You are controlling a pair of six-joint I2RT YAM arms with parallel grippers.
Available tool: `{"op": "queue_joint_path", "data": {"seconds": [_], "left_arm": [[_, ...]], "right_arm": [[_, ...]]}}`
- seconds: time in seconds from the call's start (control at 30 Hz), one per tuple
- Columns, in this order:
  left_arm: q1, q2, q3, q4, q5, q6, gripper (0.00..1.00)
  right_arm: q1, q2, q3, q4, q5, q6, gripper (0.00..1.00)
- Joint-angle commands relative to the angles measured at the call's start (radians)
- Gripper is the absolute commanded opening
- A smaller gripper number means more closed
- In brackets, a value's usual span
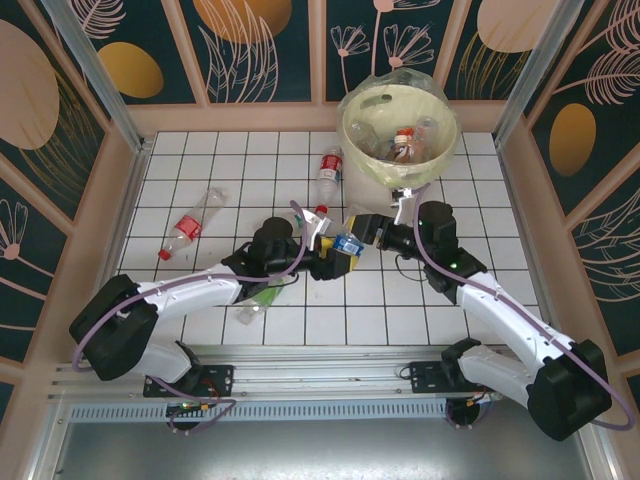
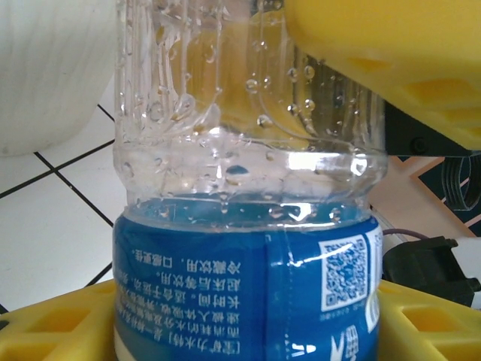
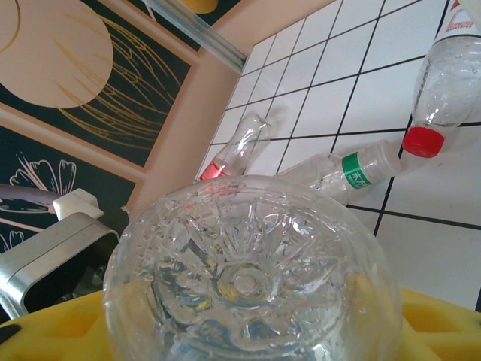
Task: Put the plastic bottles in the bin
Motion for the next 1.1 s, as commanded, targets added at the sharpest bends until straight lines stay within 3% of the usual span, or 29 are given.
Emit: {"op": "queue_joint_path", "data": {"seconds": [0.0, 0.17, 0.47, 0.67, 0.87, 1.07], "left_arm": [[-0.009, 0.01, 0.02, 0.032, 0.009, 0.0, 0.72], [-0.009, -0.03, 0.029, -0.031, -0.056, 0.025, 0.98], [-0.009, -0.224, 0.064, -0.313, -0.271, 0.176, 0.99], [-0.009, -0.308, 0.079, -0.516, -0.389, 0.24, 0.99], [-0.009, -0.374, 0.061, -0.646, -0.464, 0.219, 0.99], [-0.009, -0.394, 0.062, -0.846, -0.653, 0.125, 0.99]], "right_arm": [[0.004, -0.016, 0.024, 0.03, 0.016, -0.017, 0.6], [0.005, -0.05, 0.05, -0.03, 0.05, -0.053, 0.59], [-0.006, -0.099, 0.288, -0.261, 0.21, -0.269, 0.59], [-0.024, -0.052, 0.504, -0.293, 0.325, -0.423, 0.59], [-0.08, 0.078, 0.689, -0.27, 0.456, -0.549, 0.59], [-0.195, 0.269, 0.848, -0.254, 0.46, -0.594, 0.59]]}}
